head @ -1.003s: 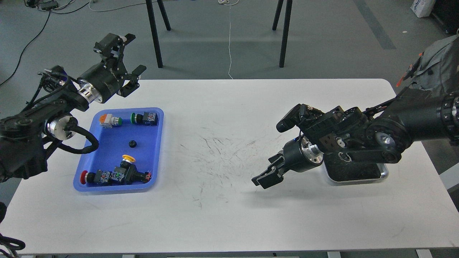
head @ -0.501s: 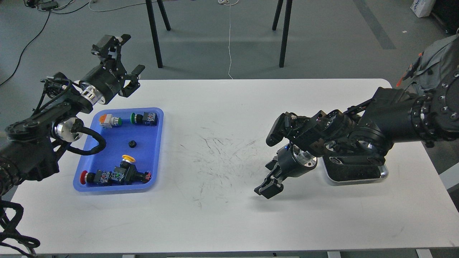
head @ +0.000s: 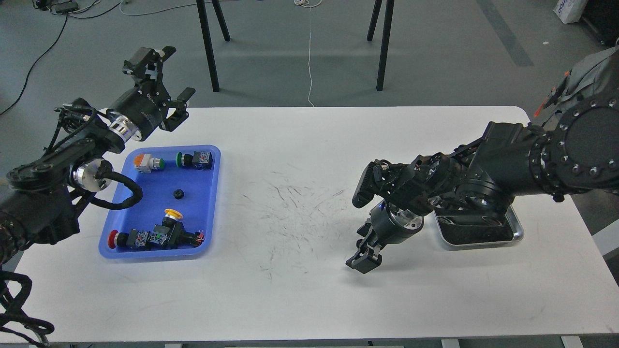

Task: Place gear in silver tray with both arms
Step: 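Reach the right gripper down toward the black gear on the table, then close the right gripper on the black gear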

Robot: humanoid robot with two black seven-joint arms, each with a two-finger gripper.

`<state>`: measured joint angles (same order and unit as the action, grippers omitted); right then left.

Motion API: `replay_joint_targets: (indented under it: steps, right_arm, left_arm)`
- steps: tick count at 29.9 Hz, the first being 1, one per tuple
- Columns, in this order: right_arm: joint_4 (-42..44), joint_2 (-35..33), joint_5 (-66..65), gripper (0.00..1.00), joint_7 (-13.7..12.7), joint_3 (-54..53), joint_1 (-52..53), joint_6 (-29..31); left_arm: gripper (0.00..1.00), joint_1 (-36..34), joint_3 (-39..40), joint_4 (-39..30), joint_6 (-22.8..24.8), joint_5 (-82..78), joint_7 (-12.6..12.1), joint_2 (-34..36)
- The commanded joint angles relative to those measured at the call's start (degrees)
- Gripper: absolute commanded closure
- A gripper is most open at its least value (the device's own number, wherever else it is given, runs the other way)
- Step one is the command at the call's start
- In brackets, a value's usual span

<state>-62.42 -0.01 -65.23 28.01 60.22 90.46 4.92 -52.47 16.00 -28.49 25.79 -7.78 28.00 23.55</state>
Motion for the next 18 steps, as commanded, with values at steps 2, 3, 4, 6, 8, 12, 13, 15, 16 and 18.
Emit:
replay_joint_targets:
  steps: [2, 3, 4, 6, 8, 12, 13, 15, 16, 18]
  right_arm:
    - [0.19, 0.01, -0.86, 0.27, -0.01, 1.04, -0.02, 0.08]
    - [0.19, 0.01, -0.86, 0.33, -0.01, 1.04, -0.02, 0.08]
    - [0.19, 0.01, -0.86, 0.36, -0.01, 1.04, -0.11, 0.17]
    - [0.8, 0.01, -0.77, 0.37, -0.01, 1.04, -0.19, 0.26]
    - [2.03, 0.01, -0.77, 0.37, -0.01, 1.04, -0.81, 0.26]
    - [2.47, 0.01, -0.77, 0.39, -0.01, 1.04, -1.07, 0.35]
    - [2.47, 0.01, -0.77, 0.39, -0.01, 1.04, -1.07, 0.26]
    - [2.82, 0.01, -0.77, 0.39, -0.01, 1.04, -1.25, 0.26]
    - [2.83, 0.01, -0.77, 0.4, -0.01, 1.04, -1.34, 0.26]
    - [2.91, 0.01, -0.77, 0.44, -0.01, 1.04, -1.51, 0.35]
  left_arm:
    - [0.0, 0.09, 0.0, 0.1, 0.05, -0.04, 0.0, 0.0]
    - [0.0, 0.09, 0.0, 0.1, -0.03, 0.05, 0.0, 0.0]
    - [0.0, 0.09, 0.0, 0.1, -0.03, 0.05, 0.0, -0.08]
    - [0.0, 0.18, 0.0, 0.1, 0.05, 0.05, 0.0, 0.0]
    - [0.0, 0.18, 0.08, 0.1, 0.14, 0.05, 0.0, 0.0]
    - [0.0, 0.18, 0.08, 0.1, 0.14, 0.22, 0.0, -0.08]
    - [0.0, 0.18, 0.08, 0.1, 0.14, 0.22, 0.0, -0.08]
    - [0.0, 0.18, 0.08, 0.1, 0.14, 0.31, 0.0, -0.08]
    - [0.0, 0.18, 0.08, 0.1, 0.14, 0.31, 0.0, -0.08]
    - [0.0, 0.18, 0.17, 0.1, 0.06, 0.4, 0.0, -0.08]
